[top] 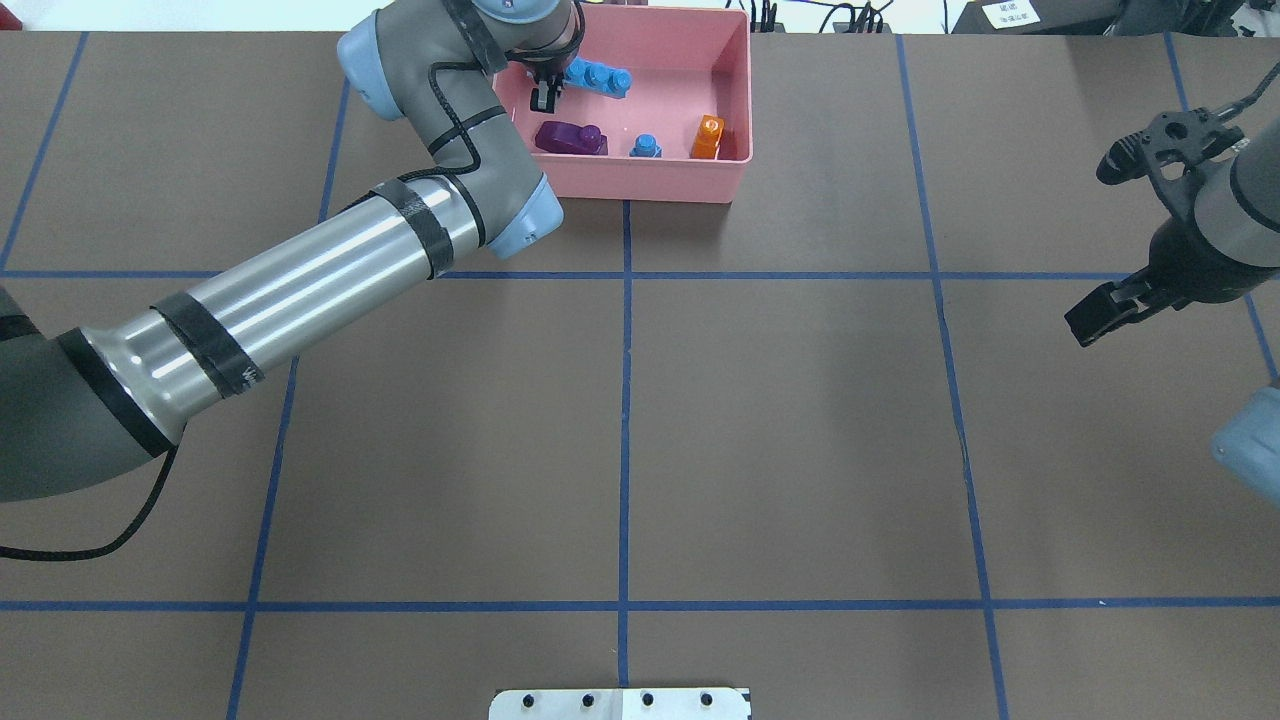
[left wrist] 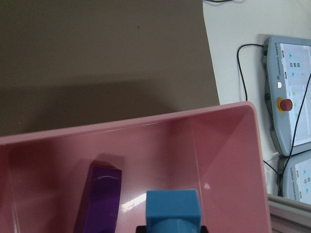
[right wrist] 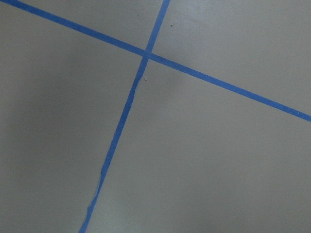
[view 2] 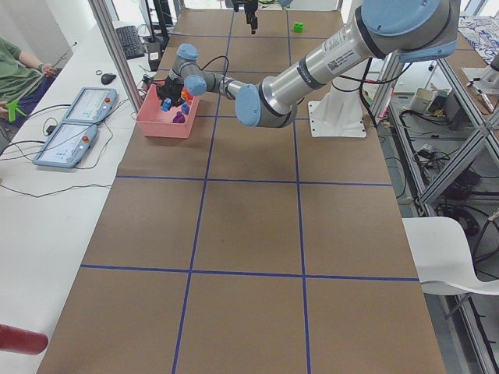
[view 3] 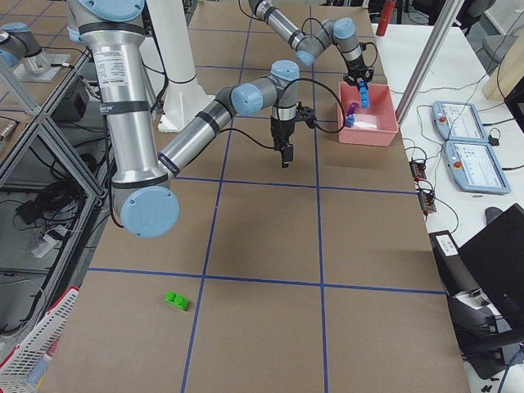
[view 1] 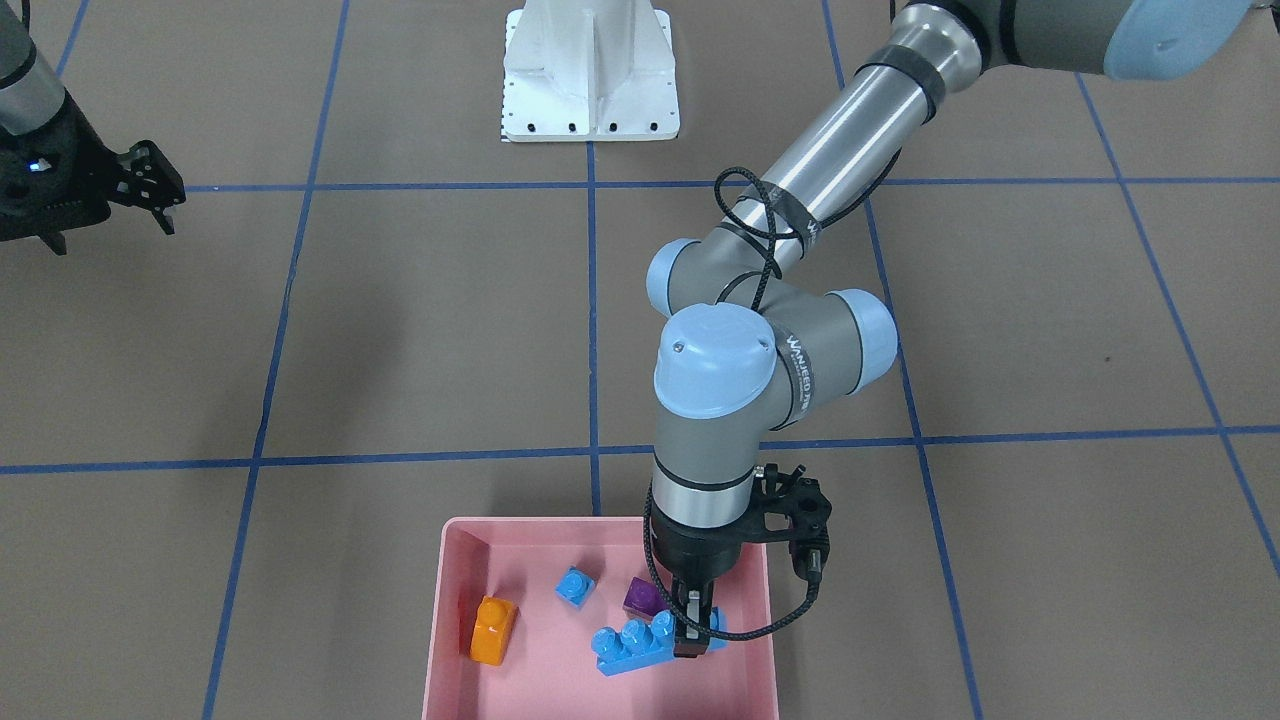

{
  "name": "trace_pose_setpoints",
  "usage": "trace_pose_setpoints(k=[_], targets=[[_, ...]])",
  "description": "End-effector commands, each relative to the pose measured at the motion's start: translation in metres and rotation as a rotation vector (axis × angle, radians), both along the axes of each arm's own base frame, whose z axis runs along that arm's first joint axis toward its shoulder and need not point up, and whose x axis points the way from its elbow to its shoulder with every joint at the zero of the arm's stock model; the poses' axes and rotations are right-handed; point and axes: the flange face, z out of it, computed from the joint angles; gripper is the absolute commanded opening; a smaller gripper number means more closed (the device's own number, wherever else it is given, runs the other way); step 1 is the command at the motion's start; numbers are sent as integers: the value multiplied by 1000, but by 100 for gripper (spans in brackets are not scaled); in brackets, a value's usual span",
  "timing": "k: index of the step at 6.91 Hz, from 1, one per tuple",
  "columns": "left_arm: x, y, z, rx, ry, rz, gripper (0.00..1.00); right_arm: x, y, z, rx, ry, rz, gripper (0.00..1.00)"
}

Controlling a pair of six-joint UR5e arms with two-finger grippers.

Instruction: Put all blocks into box

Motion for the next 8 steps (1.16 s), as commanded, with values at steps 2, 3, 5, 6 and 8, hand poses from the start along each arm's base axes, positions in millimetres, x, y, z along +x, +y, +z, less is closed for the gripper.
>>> trace_pose_setpoints(k=[2,3,5,6,8], targets=[[20,13,-16,78,-36,78,99,4,-2,7,3,5,-17,100],[25,27,-33,143,-45,135,100,6,-2,8,5,7,-20,100],[3,73,-51,138,-49,383,100,22,-2,21,10,19,-37,100],[-19,97,-63,160,-94,460,100,35,0,32,-2,11,-51,100],[-70,161,-29,283,-217,713,100,60,16,68,1,22,-65,100]])
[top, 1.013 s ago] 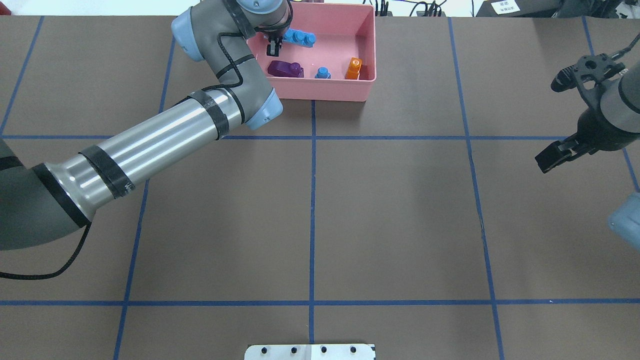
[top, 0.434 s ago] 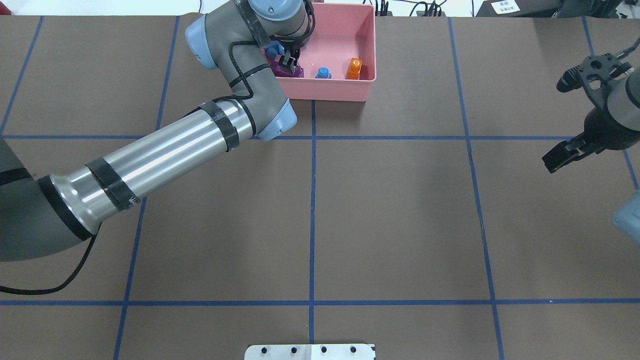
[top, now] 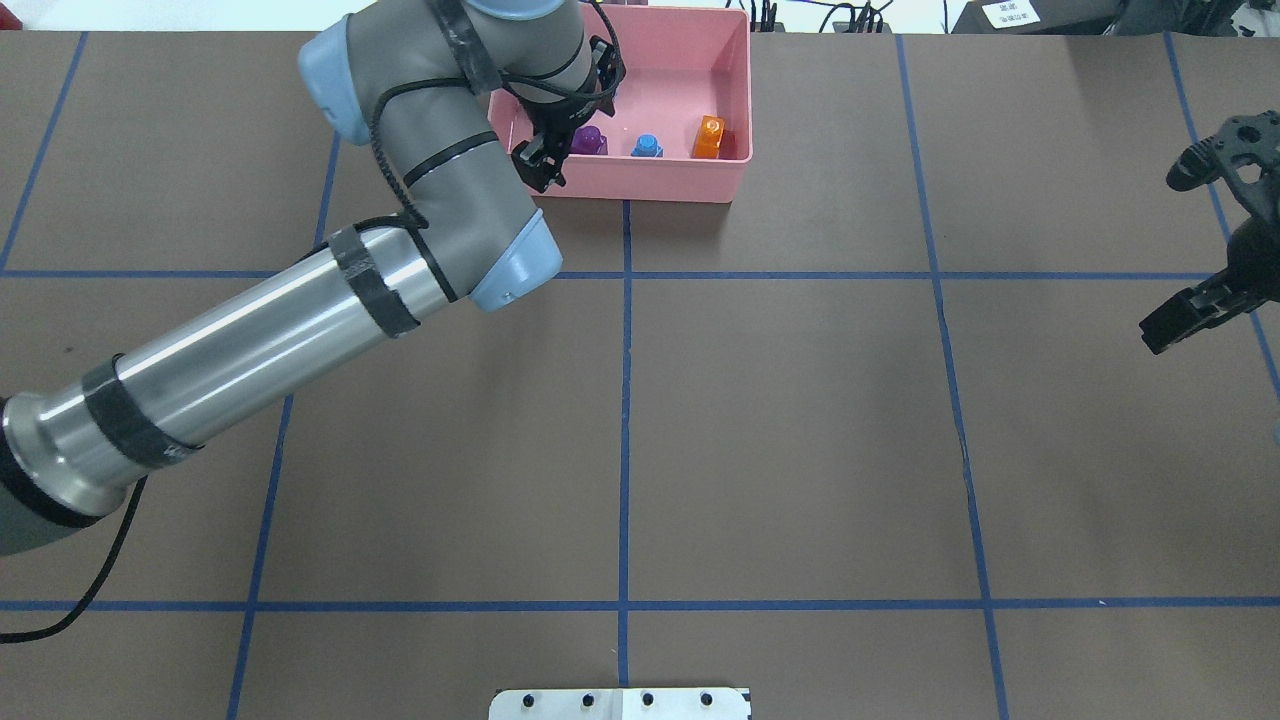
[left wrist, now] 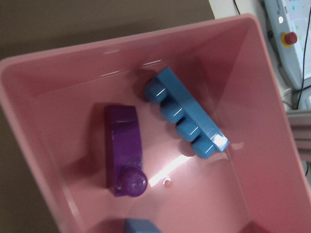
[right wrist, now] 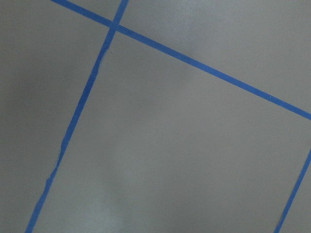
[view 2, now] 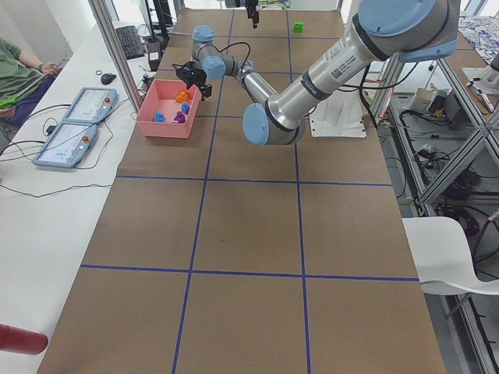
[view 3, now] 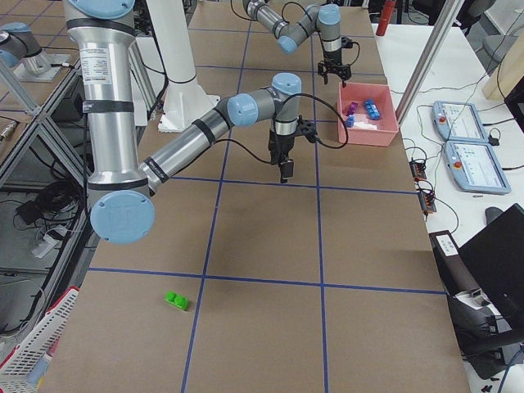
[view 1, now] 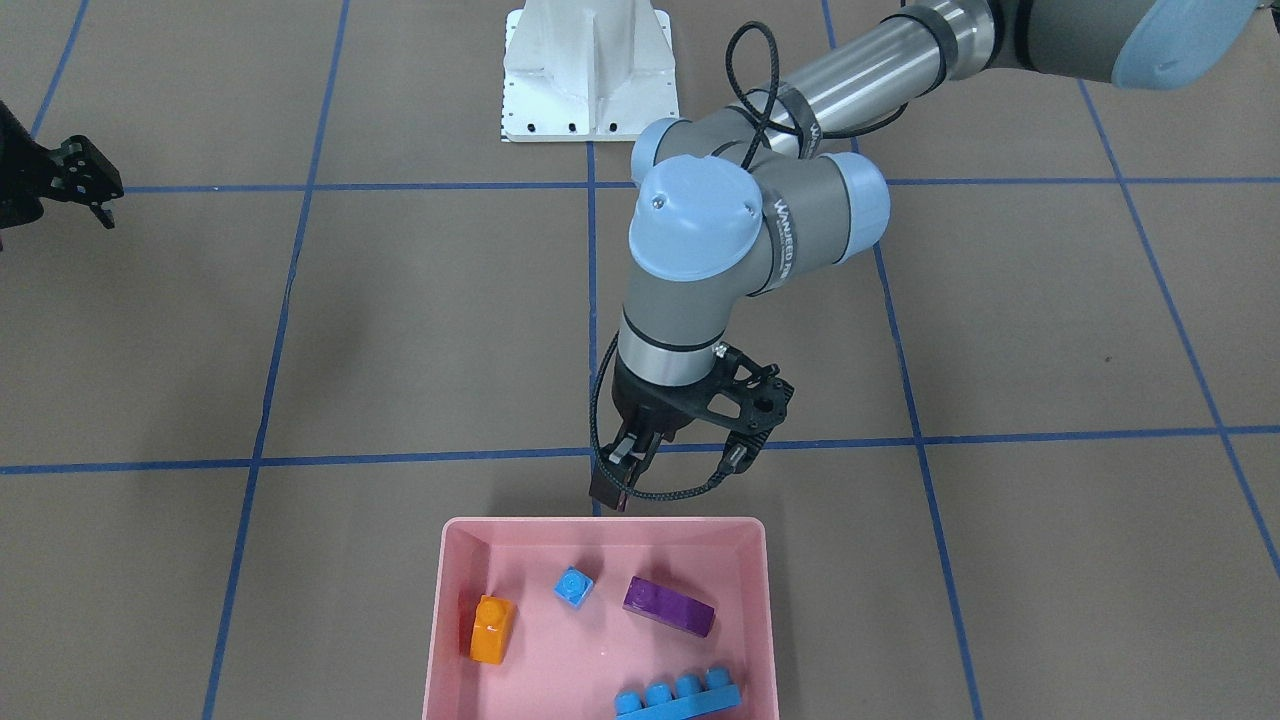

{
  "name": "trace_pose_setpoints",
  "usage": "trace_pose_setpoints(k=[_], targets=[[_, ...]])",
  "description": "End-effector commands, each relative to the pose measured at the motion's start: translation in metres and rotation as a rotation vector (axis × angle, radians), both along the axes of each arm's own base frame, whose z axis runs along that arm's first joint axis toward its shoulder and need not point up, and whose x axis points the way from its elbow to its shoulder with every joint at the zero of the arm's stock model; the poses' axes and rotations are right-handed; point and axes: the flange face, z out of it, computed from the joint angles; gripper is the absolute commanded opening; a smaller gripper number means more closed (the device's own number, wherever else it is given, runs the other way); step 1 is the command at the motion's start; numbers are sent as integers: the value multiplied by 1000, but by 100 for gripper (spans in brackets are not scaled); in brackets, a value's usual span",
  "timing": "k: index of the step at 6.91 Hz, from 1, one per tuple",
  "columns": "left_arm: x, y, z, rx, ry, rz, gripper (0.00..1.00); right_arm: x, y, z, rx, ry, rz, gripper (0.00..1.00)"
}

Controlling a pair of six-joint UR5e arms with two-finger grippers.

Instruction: Put all blocks into box

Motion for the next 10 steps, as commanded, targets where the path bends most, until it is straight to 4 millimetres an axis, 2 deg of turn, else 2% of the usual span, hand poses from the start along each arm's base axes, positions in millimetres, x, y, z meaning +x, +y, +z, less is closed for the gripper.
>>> trace_pose_setpoints(k=[1,2,3,4,5,6,7,8,9,10], targets=[[-68,80,59,192,-111,286,100,26,31,56,42,-29,2,100],[-106,121,102,262,-120,425,100,41,53,92,33,-41,5,100],[-141,153,161,330,-173,537,100,57,74,128,39,-58,17,100],[-166,171,202,374,-220,624,100,73,92,169,32,-79,37,100],[-179,180,237,422,-265,728,100,94,114,215,-15,-101,72,99],[-199,181,267,479,-306,823,100,120,144,254,-85,-120,113,99],[-217,182,290,529,-337,903,100,138,182,286,-124,-112,138,99],[-241,176,306,596,-364,973,100,153,221,327,-163,-98,147,99],[-259,176,320,617,-382,1009,100,162,248,364,-176,-101,175,99],[-263,174,322,616,-384,1005,100,169,271,394,-202,-129,291,99]])
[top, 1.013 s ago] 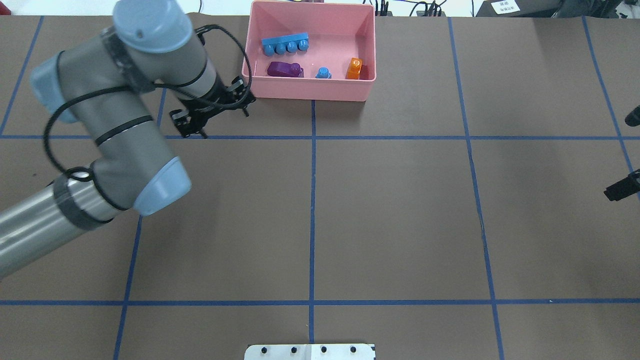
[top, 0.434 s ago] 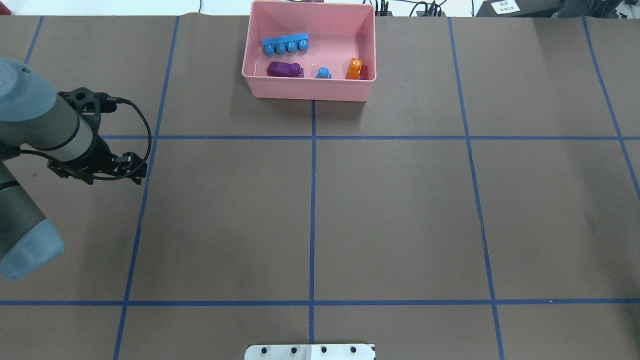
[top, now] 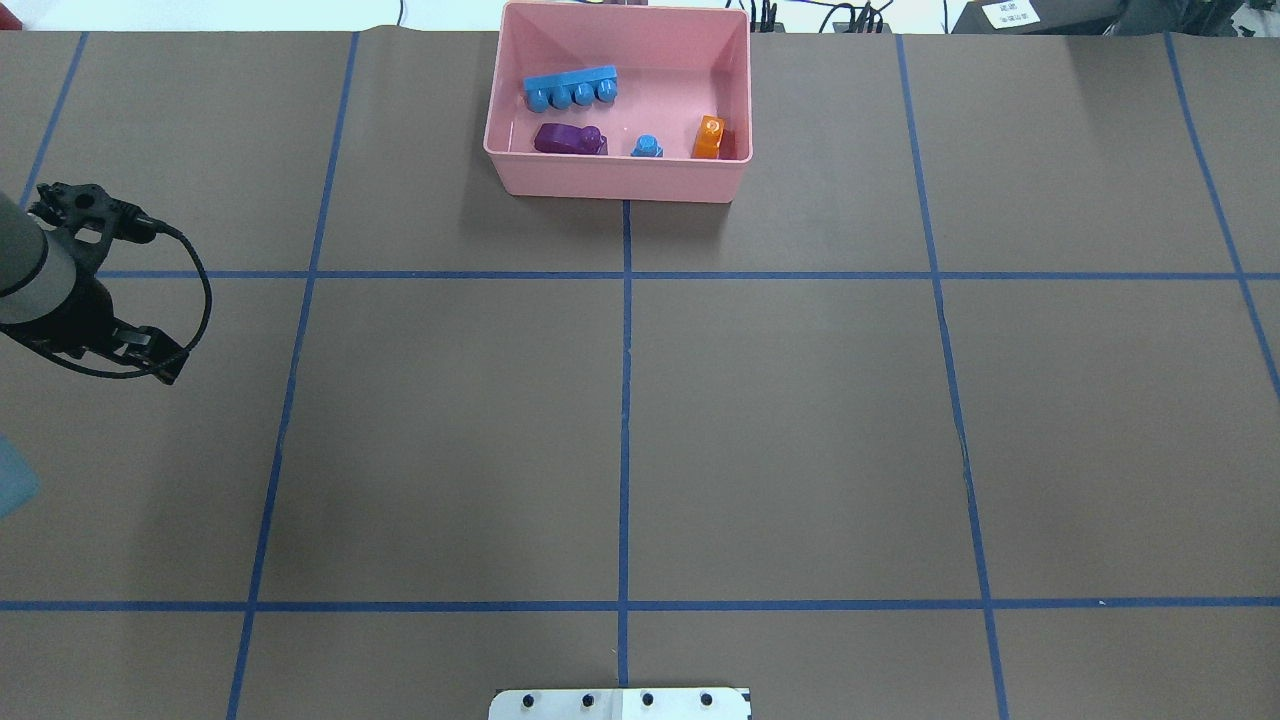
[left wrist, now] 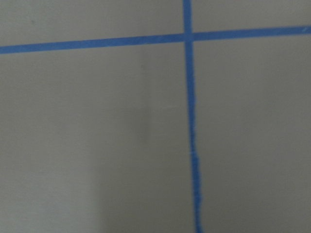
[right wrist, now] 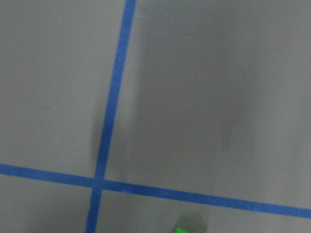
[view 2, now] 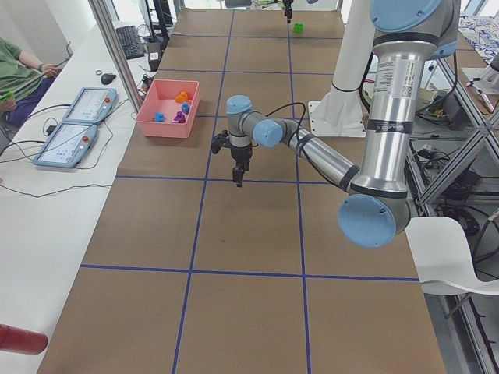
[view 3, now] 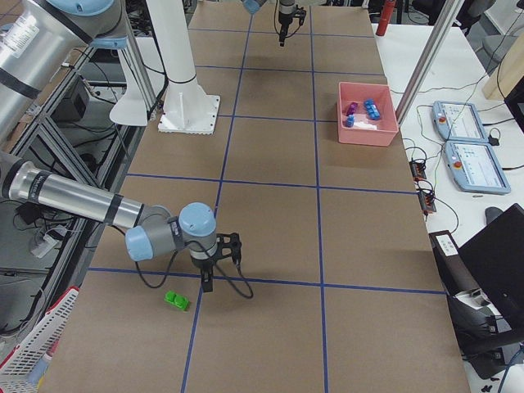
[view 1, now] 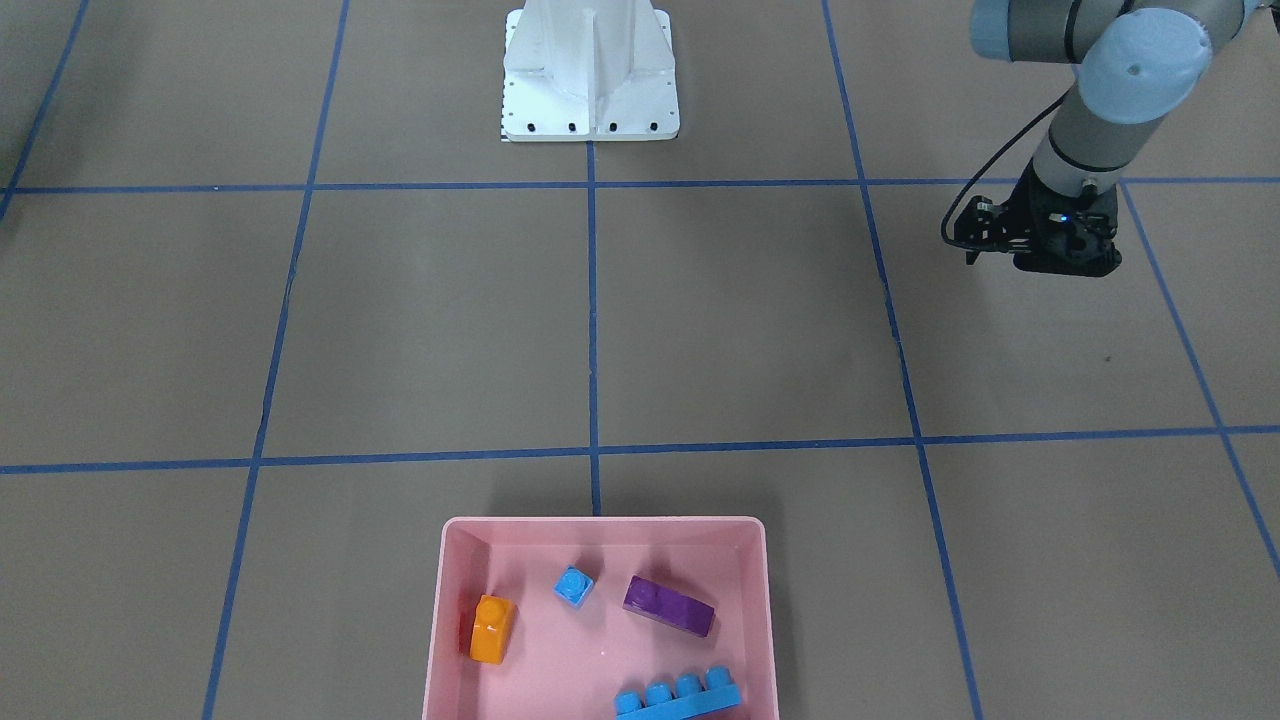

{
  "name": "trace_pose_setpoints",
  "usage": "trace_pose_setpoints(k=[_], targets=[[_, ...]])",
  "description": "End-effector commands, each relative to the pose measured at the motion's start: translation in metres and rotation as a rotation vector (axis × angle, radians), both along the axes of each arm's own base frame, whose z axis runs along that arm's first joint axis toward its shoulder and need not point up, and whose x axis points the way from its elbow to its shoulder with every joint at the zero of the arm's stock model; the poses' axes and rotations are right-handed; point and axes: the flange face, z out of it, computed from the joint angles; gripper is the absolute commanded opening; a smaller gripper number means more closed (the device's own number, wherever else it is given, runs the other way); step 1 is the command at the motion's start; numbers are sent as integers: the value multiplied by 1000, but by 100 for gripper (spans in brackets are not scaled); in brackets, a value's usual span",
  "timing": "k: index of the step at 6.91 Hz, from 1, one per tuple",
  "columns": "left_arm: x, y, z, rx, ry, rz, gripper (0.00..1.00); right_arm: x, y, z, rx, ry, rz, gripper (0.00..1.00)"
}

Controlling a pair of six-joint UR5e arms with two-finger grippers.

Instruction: Put all blocks into box

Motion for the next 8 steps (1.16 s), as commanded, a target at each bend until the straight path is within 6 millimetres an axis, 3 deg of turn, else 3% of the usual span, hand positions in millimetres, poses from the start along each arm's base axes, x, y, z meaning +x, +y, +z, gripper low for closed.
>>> trace_pose_setpoints(k=[1,4,8], targets=[[-11,-2,7,17,-8,19,100,15,47,52,-43,-51,195,98],[-14,1,-1,23,3,9,100,3,23,45,-95,-91,260,98],[-15,3,-4,27,7,8,100,-29,27,45,-86,-95,38,95]])
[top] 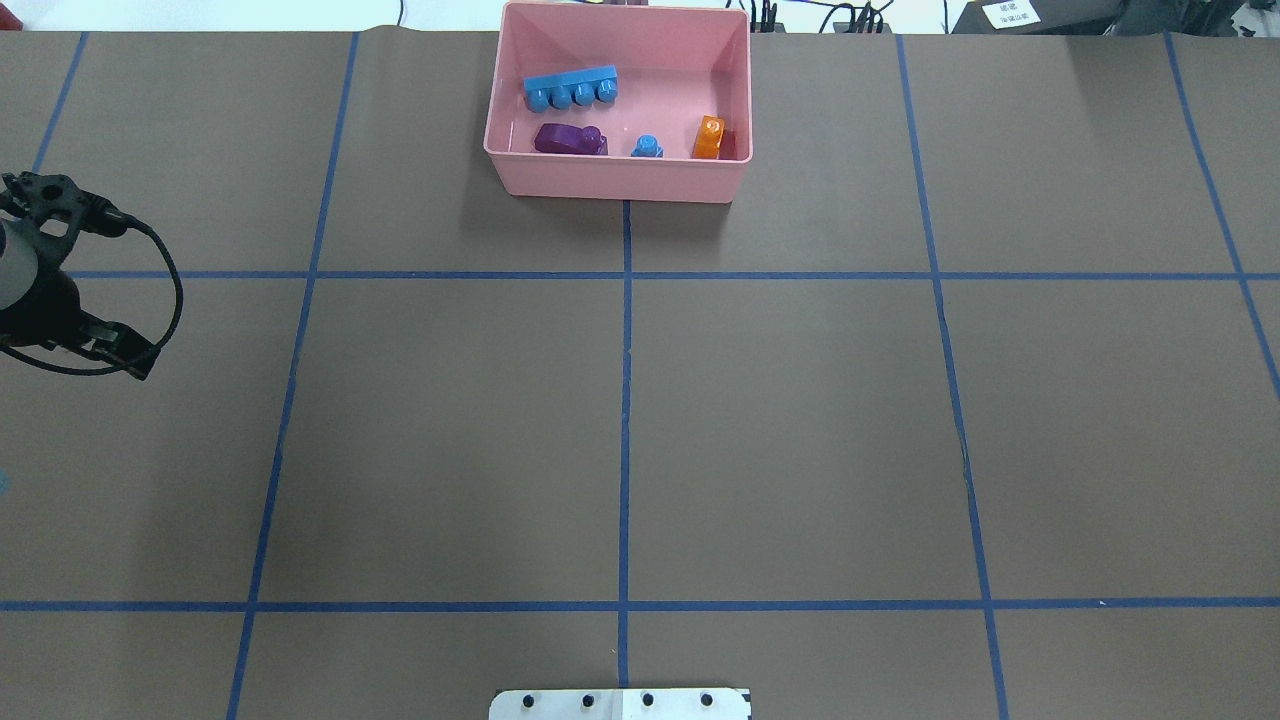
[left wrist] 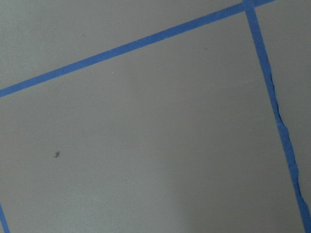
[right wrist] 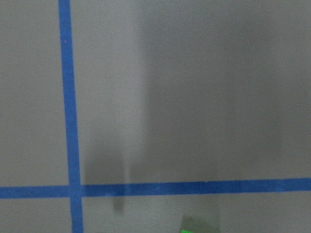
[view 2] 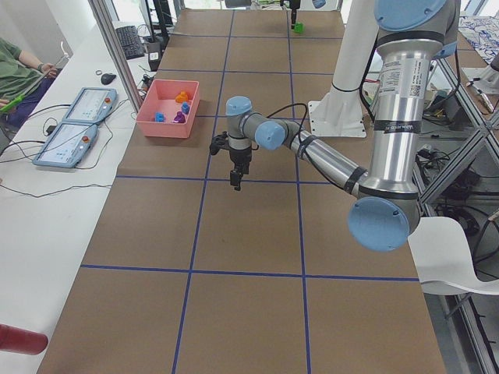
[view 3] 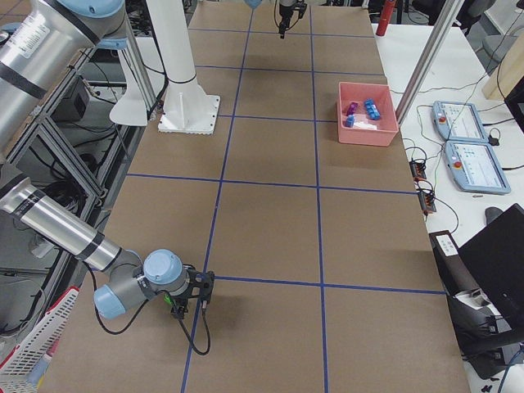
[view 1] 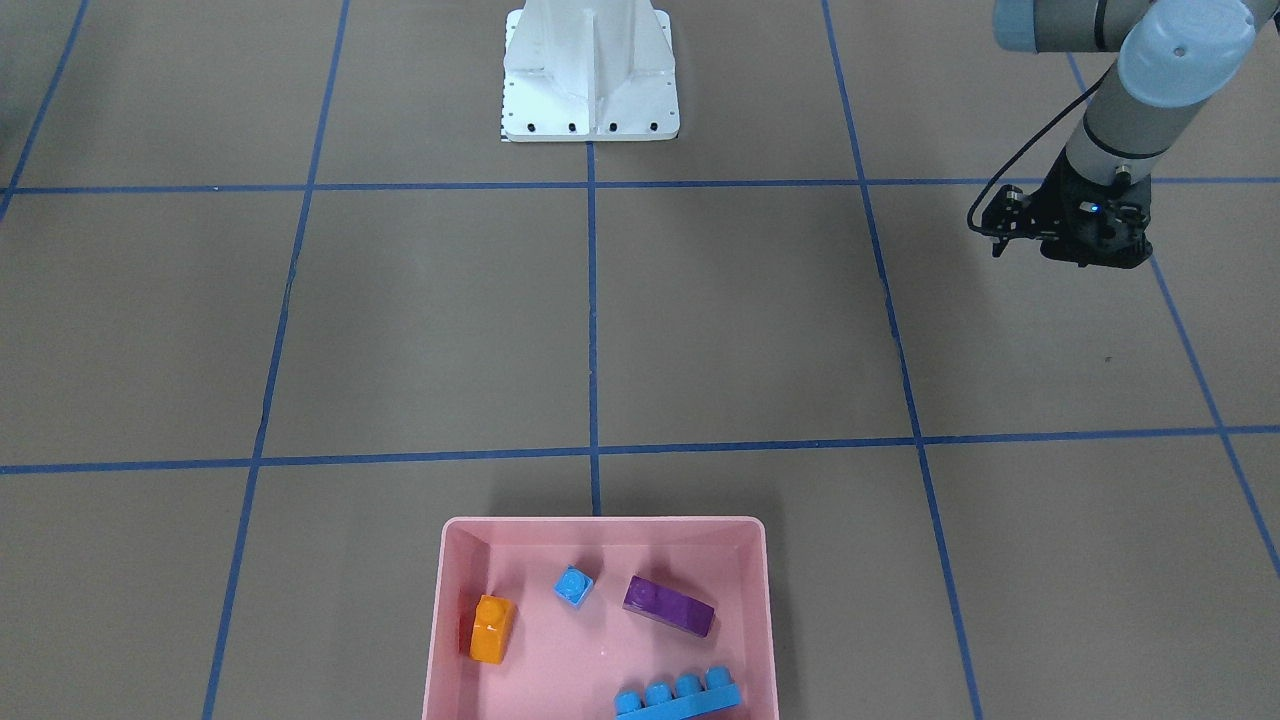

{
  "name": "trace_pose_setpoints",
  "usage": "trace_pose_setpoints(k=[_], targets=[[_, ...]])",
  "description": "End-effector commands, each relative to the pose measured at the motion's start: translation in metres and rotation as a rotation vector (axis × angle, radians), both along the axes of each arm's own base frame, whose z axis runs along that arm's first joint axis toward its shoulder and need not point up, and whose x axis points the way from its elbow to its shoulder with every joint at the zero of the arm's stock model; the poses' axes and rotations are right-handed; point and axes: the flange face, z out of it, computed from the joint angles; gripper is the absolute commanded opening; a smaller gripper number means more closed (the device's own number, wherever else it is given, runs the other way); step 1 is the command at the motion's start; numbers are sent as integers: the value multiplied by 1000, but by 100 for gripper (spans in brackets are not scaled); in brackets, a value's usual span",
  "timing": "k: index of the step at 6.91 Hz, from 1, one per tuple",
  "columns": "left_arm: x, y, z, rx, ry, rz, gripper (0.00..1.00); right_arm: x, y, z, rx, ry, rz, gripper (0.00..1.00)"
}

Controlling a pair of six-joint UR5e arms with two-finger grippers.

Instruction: Put all blocks into box

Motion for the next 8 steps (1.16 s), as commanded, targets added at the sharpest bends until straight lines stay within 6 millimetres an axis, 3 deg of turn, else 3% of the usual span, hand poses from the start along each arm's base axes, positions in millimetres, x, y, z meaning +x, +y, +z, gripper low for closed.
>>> trace_pose_setpoints(k=[1,2,3,4,6,8], targets=[[0,1,0,-1,0,0,100,-3,16,5,15,28,-96,91],[0,1,0,-1,0,0,100,5,27,6,34,37,-105,82],[0,1,1,-3,-1,-1,100,6,29,6,35,37,-106,38],[0,1,1,-34,0,-42,100,6,30,7,34,37,-108,10],[2,1,-1,-44,6,-52,100,3,20,1,67,48,-96,0],[2,4,-3,-66,34,-38,100,-11,-6,-36,153,9,-82,0]])
